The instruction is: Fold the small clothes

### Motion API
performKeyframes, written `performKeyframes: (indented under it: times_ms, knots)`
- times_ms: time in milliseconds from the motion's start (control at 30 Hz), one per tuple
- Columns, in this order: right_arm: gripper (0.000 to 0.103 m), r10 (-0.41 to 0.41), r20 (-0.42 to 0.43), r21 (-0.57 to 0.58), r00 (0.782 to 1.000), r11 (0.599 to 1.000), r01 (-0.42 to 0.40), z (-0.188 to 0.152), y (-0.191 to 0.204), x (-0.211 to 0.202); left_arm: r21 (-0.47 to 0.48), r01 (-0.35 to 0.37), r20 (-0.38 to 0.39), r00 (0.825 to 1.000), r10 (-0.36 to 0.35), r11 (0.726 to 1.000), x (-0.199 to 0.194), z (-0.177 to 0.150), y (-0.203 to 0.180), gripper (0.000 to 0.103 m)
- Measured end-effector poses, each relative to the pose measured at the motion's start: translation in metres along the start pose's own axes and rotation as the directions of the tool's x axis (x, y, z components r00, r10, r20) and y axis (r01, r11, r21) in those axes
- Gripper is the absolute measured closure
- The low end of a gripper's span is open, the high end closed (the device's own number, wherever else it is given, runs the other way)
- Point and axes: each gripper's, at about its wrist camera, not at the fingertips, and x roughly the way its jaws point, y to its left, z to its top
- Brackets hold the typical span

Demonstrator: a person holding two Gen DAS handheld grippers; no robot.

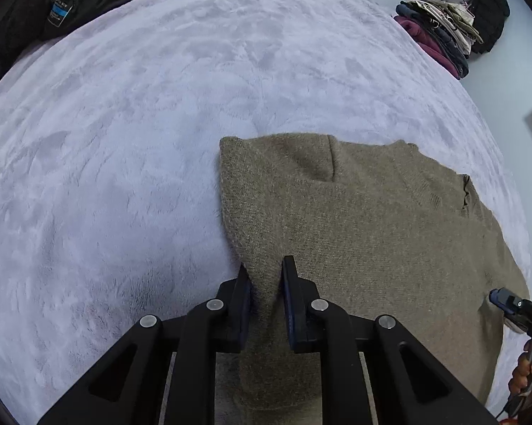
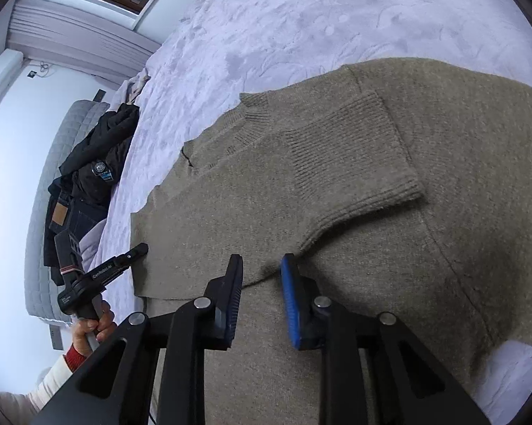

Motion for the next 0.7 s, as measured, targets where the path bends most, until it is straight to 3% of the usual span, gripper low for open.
performKeyframes:
  times_ms: [100, 167, 233, 267, 300, 433, 467, 533, 567, 700]
  knots:
    - [0.078, -0.017, -0.016, -0.013, 1.000, 1.000, 0.016, -0.001, 0.005, 0.009, -0.048, 0.075, 0.021, 0.997, -0.074, 0.996, 0.004, -0.006, 0.019, 0.082]
    - [0.078, -0.033, -0.037, -0.008, 0.999, 0.999, 0.032, -0.006, 0.002, 0.017, -0.086, 0.076, 0.030, 0.997, -0.074, 0.993, 0.000, -0.009, 0.022, 0.082]
    - [0.078, -0.031, -0.042, 0.003, 0.999, 1.000, 0.031, -0.010, -0.001, 0.019, -0.067, -0.040, 0.038, 0.998, 0.042, 0.997, -0.007, -0.009, 0.012, 0.061]
    - [0.078, -0.025, -0.037, 0.005, 0.999, 1.000, 0.025, -0.012, -0.002, 0.018, -0.052, -0.110, 0.047, 0.993, 0.112, 0.993, -0.011, -0.010, 0.006, 0.041]
    - [0.078, -0.024, -0.036, 0.004, 0.999, 1.000, 0.024, -0.014, -0.002, 0.017, -0.041, -0.161, 0.062, 0.985, 0.163, 0.986, -0.016, -0.012, 0.002, 0.029]
    - [0.076, -0.037, -0.036, 0.003, 0.999, 0.999, 0.037, -0.017, 0.000, 0.011, -0.003, -0.237, 0.071, 0.969, 0.236, 0.972, -0.030, -0.022, -0.019, 0.025]
    - [0.070, -0.044, -0.034, 0.004, 0.998, 0.999, 0.044, -0.018, 0.001, 0.008, 0.018, -0.259, 0.076, 0.963, 0.257, 0.966, -0.034, -0.027, -0.025, 0.025]
    - [0.057, -0.048, -0.025, 0.012, 0.999, 0.999, 0.049, -0.019, 0.001, 0.002, 0.060, -0.276, 0.080, 0.959, 0.271, 0.959, -0.039, -0.036, -0.043, 0.013]
    - [0.055, -0.048, -0.014, 0.023, 0.999, 0.999, 0.048, -0.020, 0.000, -0.002, 0.072, -0.275, 0.082, 0.960, 0.269, 0.959, -0.040, -0.040, -0.052, 0.000]
    - [0.055, -0.079, 0.063, 0.069, 0.995, 0.995, 0.075, -0.009, -0.010, -0.017, 0.125, -0.265, 0.110, 0.961, 0.252, 0.956, -0.045, -0.051, -0.087, 0.000]
